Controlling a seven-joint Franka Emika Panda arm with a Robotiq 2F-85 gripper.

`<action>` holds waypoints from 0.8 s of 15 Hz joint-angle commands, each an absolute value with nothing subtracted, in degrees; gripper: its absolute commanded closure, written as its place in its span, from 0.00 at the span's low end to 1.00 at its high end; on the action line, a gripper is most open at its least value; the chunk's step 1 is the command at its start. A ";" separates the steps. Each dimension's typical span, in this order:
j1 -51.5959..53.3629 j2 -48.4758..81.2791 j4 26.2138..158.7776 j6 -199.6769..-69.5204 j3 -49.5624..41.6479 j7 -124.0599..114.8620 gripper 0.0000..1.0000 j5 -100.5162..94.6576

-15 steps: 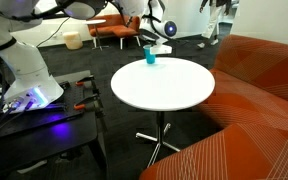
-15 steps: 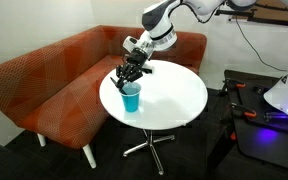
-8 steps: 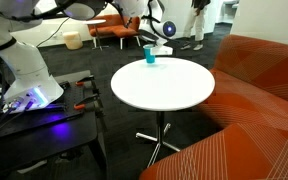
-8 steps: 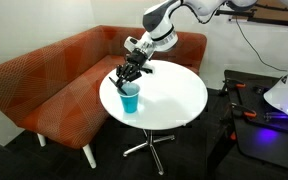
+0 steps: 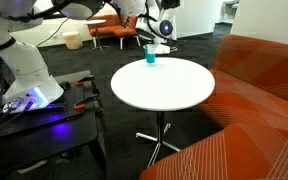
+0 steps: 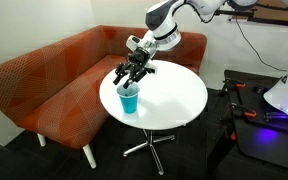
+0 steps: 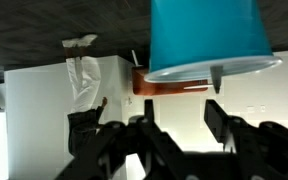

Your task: Put the pen inside the light blue cup

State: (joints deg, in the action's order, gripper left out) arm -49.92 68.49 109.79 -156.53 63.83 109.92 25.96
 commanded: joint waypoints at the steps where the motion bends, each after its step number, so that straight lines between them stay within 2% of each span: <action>1: -53.63 66.26 115.57 -161.11 67.48 107.71 0.11 25.34; 3: -55.86 65.96 118.27 -163.10 69.76 107.11 0.01 24.63; 12: -69.00 64.02 132.38 -169.25 81.18 95.12 0.00 14.47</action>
